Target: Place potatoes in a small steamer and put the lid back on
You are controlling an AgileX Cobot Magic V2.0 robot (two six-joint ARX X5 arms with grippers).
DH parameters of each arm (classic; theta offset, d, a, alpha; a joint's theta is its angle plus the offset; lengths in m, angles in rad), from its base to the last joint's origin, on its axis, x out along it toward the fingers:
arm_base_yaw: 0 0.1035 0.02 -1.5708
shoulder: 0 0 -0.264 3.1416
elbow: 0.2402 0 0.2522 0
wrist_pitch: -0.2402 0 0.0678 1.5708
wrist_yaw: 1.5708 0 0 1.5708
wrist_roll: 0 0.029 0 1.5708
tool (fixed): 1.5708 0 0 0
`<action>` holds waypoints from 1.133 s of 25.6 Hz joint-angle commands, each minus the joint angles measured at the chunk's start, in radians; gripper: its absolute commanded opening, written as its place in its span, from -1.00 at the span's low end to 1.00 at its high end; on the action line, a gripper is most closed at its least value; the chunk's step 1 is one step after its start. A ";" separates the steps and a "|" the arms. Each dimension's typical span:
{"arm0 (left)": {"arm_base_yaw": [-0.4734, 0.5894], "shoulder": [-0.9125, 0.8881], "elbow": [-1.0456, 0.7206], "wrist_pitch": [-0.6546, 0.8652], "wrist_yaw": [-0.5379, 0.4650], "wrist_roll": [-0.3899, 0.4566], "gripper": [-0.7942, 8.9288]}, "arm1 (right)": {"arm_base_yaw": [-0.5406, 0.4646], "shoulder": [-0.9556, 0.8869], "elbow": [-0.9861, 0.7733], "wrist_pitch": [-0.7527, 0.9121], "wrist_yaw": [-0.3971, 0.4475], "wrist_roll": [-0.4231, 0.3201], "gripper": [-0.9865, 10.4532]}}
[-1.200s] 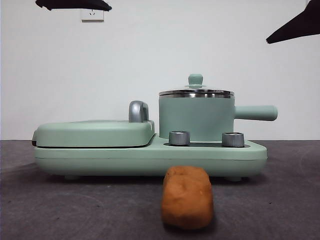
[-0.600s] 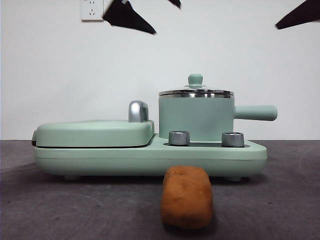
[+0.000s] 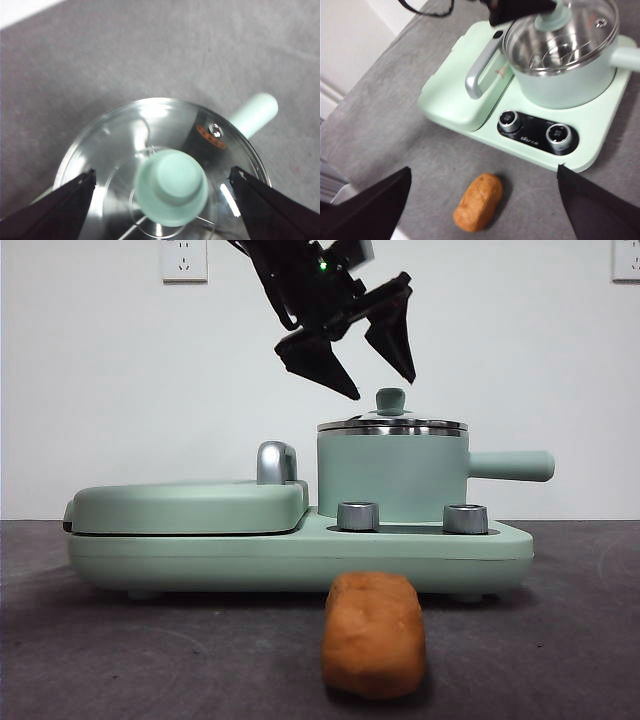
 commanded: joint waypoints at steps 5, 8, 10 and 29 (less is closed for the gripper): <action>-0.030 0.021 0.032 -0.002 -0.060 0.048 -0.03 | 0.005 -0.014 0.017 0.007 0.019 0.028 -0.01; -0.032 0.031 0.032 0.000 -0.060 0.051 -0.03 | 0.005 -0.014 0.017 0.007 0.018 0.029 -0.01; -0.034 0.040 0.032 0.002 -0.060 0.050 -0.03 | 0.005 -0.014 0.017 0.006 0.018 0.029 -0.01; -0.038 0.057 0.032 0.003 -0.060 0.069 -0.50 | 0.005 -0.014 0.017 0.006 0.014 0.029 -0.01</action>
